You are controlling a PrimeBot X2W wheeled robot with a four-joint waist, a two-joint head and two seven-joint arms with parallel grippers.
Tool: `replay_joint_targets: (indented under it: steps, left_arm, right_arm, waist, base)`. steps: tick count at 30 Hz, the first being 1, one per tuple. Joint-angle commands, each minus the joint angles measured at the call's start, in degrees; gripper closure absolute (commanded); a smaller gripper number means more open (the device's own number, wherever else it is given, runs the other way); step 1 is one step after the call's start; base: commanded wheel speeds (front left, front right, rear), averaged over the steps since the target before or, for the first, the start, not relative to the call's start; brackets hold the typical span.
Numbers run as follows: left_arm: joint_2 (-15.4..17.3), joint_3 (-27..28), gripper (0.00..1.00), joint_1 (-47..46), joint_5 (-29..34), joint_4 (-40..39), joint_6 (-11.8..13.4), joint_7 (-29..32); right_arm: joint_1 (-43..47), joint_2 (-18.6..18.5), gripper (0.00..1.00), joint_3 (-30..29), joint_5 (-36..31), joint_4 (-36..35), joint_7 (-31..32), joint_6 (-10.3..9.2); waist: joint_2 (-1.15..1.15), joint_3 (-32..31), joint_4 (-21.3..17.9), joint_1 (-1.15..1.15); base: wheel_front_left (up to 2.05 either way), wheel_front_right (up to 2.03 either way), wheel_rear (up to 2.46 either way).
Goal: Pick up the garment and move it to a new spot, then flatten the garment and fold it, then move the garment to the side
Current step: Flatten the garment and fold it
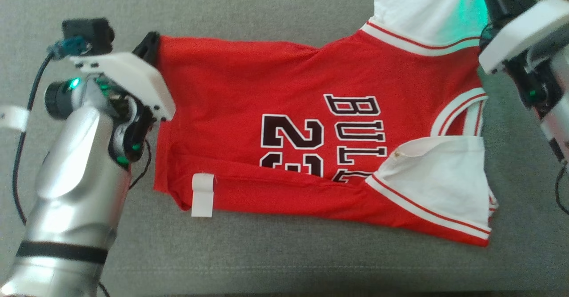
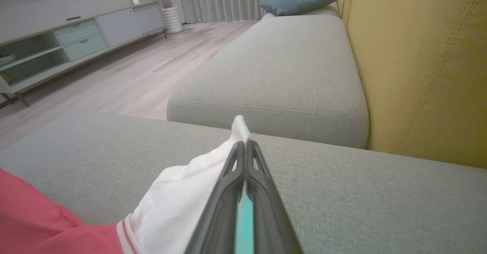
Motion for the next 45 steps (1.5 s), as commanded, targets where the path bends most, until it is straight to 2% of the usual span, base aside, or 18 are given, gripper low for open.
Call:
replay_joint_targets:
  steps: [1,7,13,19,25,33,34,35,36,41,45]
  left_arm:
    - [2.86,2.69,1.00,-0.47,-0.27,-2.74,0.34,-0.43]
    - [4.47,3.61,1.00,4.90,-0.98,-7.91,1.76,-0.74]
    - [5.07,5.39,1.00,13.53,-2.86,-13.36,3.97,-1.85]
    - [5.71,7.74,1.00,21.98,-4.81,-17.90,6.41,-2.88]
    - [5.94,9.17,1.00,26.87,-6.03,-20.93,7.81,-3.62]
    - [5.15,8.85,1.00,30.72,-7.00,-20.29,7.97,-4.28]
    - [5.05,8.65,0.73,31.02,-6.94,-19.99,7.90,-4.49]
    - [4.89,8.47,0.10,31.34,-6.84,-19.74,7.94,-4.79]
    - [4.66,8.27,0.00,31.66,-6.68,-19.63,8.01,-5.19]
    - [4.51,7.78,0.00,33.33,-4.01,-20.00,9.41,-9.48]
    - [4.19,6.91,0.00,35.74,0.49,-22.57,12.50,-15.38]
  right_arm:
    - [1.50,-1.23,1.00,0.02,0.85,-2.16,-1.10,0.21]
    - [7.83,-2.53,1.00,0.81,2.33,-6.87,-2.93,0.21]
    - [18.17,-3.27,1.00,-0.07,4.88,-12.21,-3.24,0.21]
    - [28.02,-3.51,1.00,-4.44,6.50,-16.10,-3.67,0.21]
    - [36.80,-3.09,1.00,-9.37,4.31,-20.57,-2.86,0.21]
    - [48.30,1.09,1.00,-18.42,-1.42,-24.83,0.56,0.21]
    - [49.40,1.88,0.92,-19.48,-2.43,-25.34,1.23,0.21]
    - [50.46,2.75,0.53,-20.47,-3.40,-25.81,2.05,0.21]
    - [51.42,3.70,0.00,-21.40,-4.29,-26.44,2.77,0.21]
    - [54.37,7.34,0.00,-26.24,-10.14,-29.72,3.19,0.21]
    - [56.68,11.32,0.00,-30.55,-16.51,-35.63,2.84,0.21]
  waist:
    - [0.00,-1.55,-0.95,0.00]
    - [0.00,-4.31,-2.39,0.00]
    - [0.00,-6.40,-3.96,0.00]
    - [0.00,-6.70,-5.06,0.00]
    - [0.00,-6.79,-5.39,0.00]
    - [0.00,-7.59,-5.91,0.00]
    - [0.00,-7.76,-6.02,0.00]
    - [0.00,-7.91,-6.12,0.00]
    - [0.00,-8.07,-6.19,0.00]
    - [0.00,-8.86,-6.51,0.00]
    - [0.00,-10.12,-6.79,0.00]
  base:
    - [0.00,0.00,0.00]
    - [0.00,0.00,0.00]
    - [0.00,0.00,0.00]
    - [0.00,0.00,0.00]
    - [0.00,0.00,0.00]
    - [0.00,0.00,0.00]
    - [0.00,0.00,0.00]
    - [0.00,0.00,0.00]
    - [0.00,0.00,0.00]
    - [0.00,0.00,0.00]
    - [0.00,0.00,0.00]
